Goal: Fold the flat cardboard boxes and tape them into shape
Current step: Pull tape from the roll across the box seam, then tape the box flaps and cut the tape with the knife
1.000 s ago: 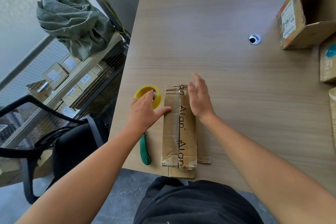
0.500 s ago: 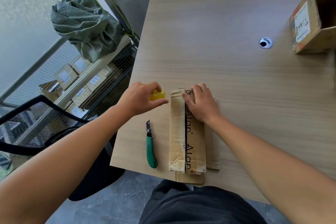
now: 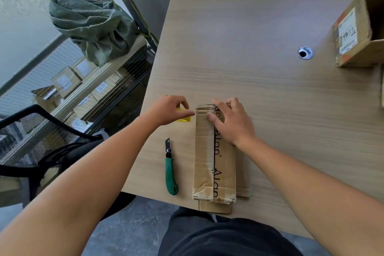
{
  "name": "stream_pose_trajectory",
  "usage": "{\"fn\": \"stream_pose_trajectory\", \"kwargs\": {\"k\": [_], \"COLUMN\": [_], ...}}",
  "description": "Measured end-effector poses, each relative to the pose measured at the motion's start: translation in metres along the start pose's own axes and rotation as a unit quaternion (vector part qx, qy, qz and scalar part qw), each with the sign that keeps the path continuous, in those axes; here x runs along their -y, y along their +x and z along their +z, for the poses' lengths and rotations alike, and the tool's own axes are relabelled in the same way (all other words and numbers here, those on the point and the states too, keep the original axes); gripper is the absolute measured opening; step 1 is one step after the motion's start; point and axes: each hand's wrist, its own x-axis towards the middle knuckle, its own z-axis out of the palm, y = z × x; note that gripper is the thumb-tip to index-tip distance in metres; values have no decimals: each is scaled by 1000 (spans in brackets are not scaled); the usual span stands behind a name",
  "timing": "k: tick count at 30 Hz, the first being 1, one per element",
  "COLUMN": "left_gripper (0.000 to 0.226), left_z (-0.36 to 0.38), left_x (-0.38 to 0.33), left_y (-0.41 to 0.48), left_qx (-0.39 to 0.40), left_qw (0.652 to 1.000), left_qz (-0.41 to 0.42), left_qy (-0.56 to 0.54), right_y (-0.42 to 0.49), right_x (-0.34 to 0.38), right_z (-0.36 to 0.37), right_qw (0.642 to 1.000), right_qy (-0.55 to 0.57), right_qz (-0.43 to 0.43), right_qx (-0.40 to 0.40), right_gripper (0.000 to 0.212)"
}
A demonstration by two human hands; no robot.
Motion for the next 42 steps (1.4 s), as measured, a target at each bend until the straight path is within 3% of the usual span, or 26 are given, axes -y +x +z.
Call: {"fn": "stream_pose_trajectory", "kwargs": {"k": [4, 8, 12, 16, 21, 23, 25, 29, 31, 34, 38, 42], "left_gripper": [44, 54, 47, 45, 44, 44, 42, 42, 45, 47, 48, 47], "left_z": [9, 19, 30, 36, 35, 35, 36, 35, 33, 30, 29, 28], "left_x": [10, 7, 8, 11, 12, 10, 7, -4, -8, -9, -5, 1], "left_y": [10, 14, 13, 16, 20, 19, 18, 21, 22, 24, 26, 28], "left_qx": [46, 98, 137, 130, 126, 118, 103, 90, 87, 78, 60, 52], "left_qw": [997, 987, 969, 970, 972, 974, 975, 978, 979, 982, 984, 984], "left_qz": [-23, 61, 62, 58, 70, 78, 83, 90, 105, 129, 145, 159], "left_qy": [-62, -110, -195, -198, -186, -178, -180, -168, -153, -113, -83, -60], "right_y": [0, -2, -4, -2, -7, -20, -44, -116, -147, -162, -148, -143], "right_x": [3, 3, -1, -2, 6, 21, 48, 114, 144, 169, 165, 161], "right_z": [0, -1, -10, -10, -17, -27, -32, -1, 34, 93, 154, 183], "right_qw": [1000, 994, 938, 897, 960, 988, 993, 996, 999, 989, 977, 976], "right_qy": [7, 104, 330, 414, 241, 120, 70, 59, 48, 89, -77, -122], "right_qz": [13, 29, 88, 141, 138, 91, 18, -44, -23, 87, 173, 171], "right_qx": [0, 5, 68, 73, 32, -42, -98, -49, 6, 86, 100, 52], "right_gripper": [49, 48, 70, 90, 92, 86, 76, 61, 64, 71, 76, 48]}}
